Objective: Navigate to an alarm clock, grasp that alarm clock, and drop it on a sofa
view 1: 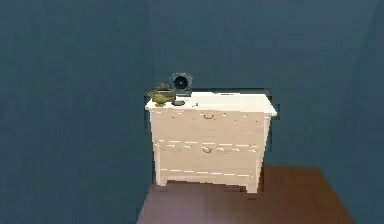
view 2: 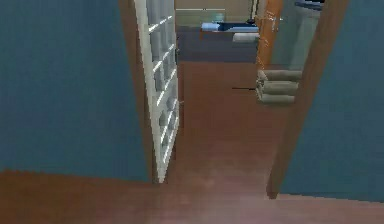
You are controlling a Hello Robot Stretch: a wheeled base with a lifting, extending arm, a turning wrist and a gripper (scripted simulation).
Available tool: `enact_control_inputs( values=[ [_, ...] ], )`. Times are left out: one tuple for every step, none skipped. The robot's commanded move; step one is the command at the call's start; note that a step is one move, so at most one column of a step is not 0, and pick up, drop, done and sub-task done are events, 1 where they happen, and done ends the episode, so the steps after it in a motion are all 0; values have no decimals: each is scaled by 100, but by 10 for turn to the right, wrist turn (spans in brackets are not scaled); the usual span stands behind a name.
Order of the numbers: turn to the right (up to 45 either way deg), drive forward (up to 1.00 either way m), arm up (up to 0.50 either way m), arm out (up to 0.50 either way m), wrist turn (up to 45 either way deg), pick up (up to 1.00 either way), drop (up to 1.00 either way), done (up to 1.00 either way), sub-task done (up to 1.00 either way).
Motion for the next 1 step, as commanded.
enact_control_inputs(
  values=[
    [0, 85, 0, 0, 0, 0, 0, 0, 0]
  ],
)
